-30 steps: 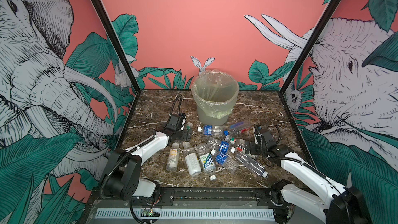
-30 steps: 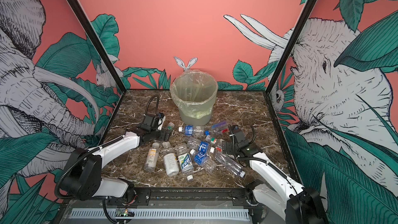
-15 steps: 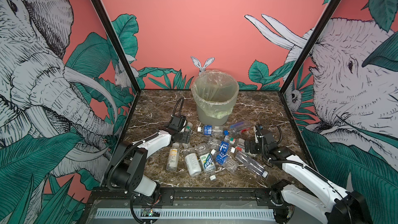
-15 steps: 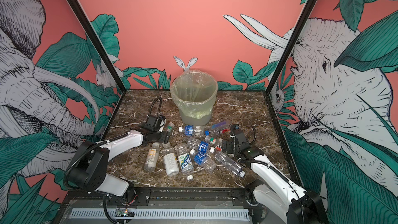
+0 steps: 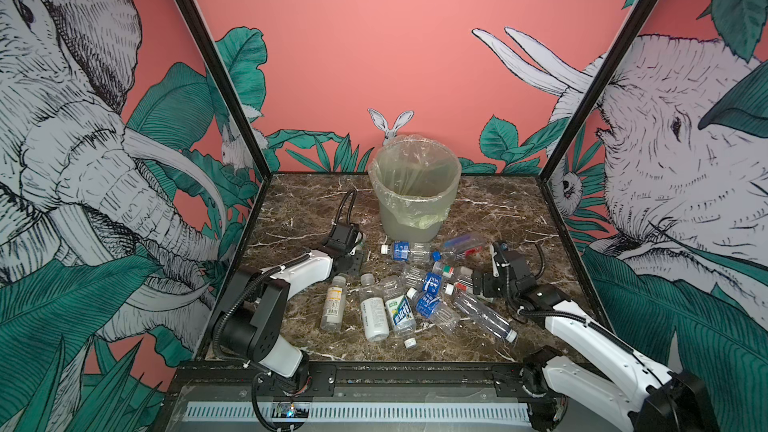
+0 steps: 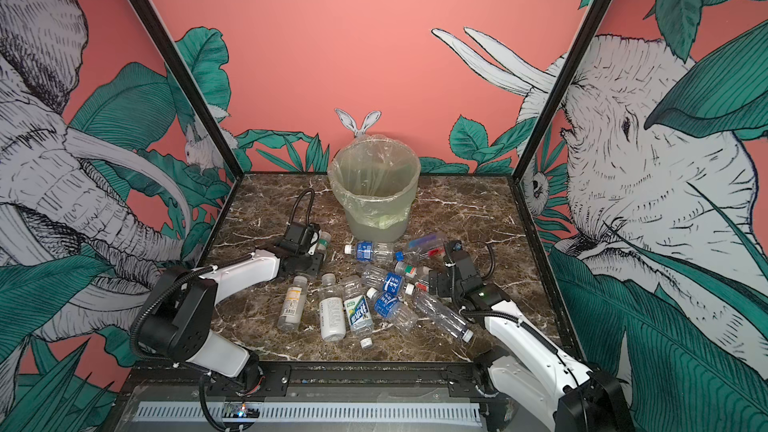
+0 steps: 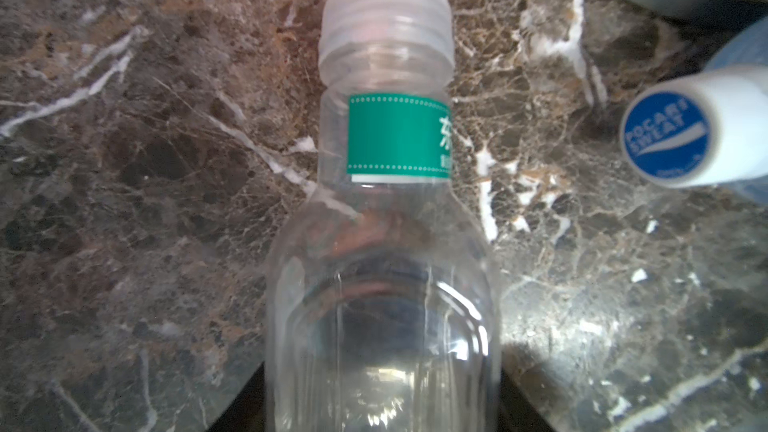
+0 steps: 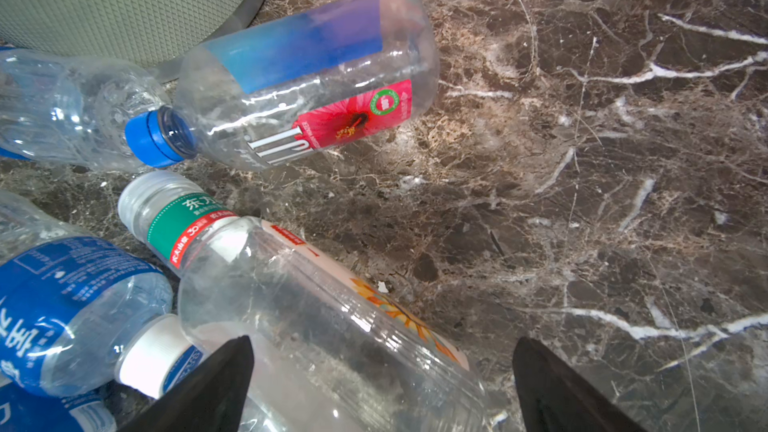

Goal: Throw the plastic bottles in the bin
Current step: 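Close the left gripper around the green-labelled clear bottle, then lift the bottle over the bin and open the left gripper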

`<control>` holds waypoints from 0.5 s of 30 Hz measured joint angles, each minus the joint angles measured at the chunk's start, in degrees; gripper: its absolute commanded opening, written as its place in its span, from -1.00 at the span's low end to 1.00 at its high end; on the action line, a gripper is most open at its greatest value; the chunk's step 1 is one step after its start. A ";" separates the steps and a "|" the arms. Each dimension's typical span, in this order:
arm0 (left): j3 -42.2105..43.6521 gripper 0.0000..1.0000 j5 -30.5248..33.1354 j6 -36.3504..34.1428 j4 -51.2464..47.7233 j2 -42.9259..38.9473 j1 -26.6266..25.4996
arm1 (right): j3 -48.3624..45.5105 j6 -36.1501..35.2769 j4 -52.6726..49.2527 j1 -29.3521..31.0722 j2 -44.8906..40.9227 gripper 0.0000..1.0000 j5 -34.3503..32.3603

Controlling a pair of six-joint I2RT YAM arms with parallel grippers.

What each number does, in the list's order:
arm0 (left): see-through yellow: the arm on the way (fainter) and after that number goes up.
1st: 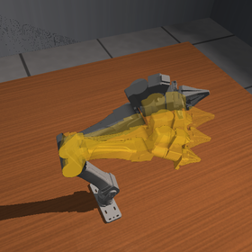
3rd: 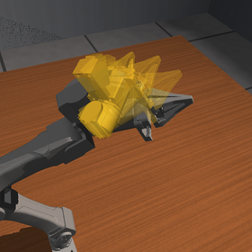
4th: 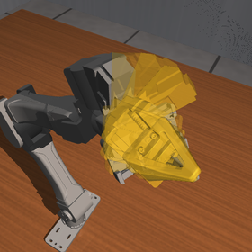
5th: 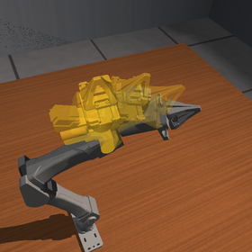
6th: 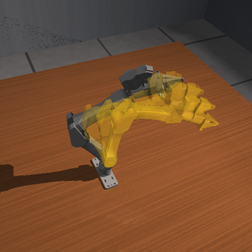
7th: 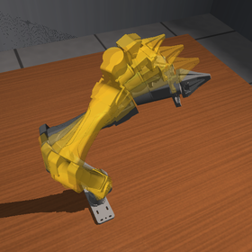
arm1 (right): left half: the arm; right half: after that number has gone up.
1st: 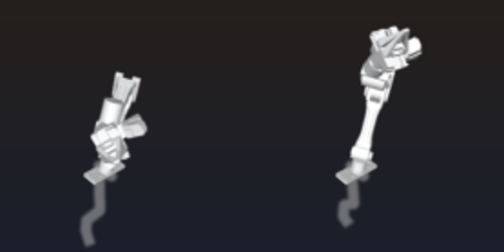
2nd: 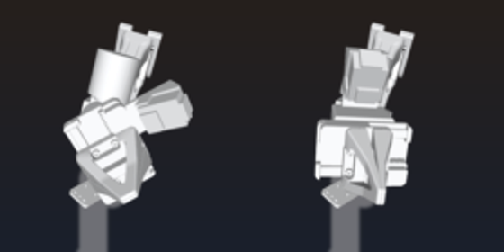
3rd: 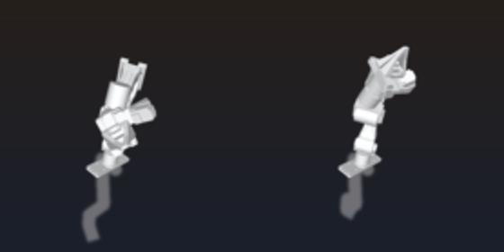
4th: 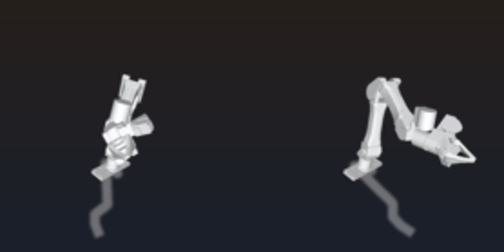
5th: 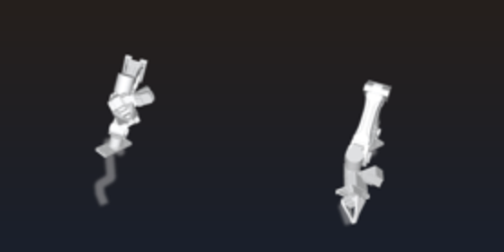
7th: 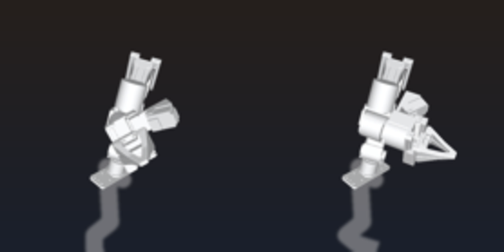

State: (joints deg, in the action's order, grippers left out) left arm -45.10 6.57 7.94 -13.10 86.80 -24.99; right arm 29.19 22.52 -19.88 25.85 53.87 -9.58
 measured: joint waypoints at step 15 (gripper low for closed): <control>11.91 -0.04 -1.11 1.25 7.13 -28.22 0.00 | -0.87 0.00 0.68 0.02 -2.99 0.97 0.22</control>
State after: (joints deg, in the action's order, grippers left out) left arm -33.19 5.45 9.19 -5.98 58.59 -24.99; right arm 28.32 22.52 -19.20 25.87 50.87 -9.37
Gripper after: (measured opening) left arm 0.552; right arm 0.987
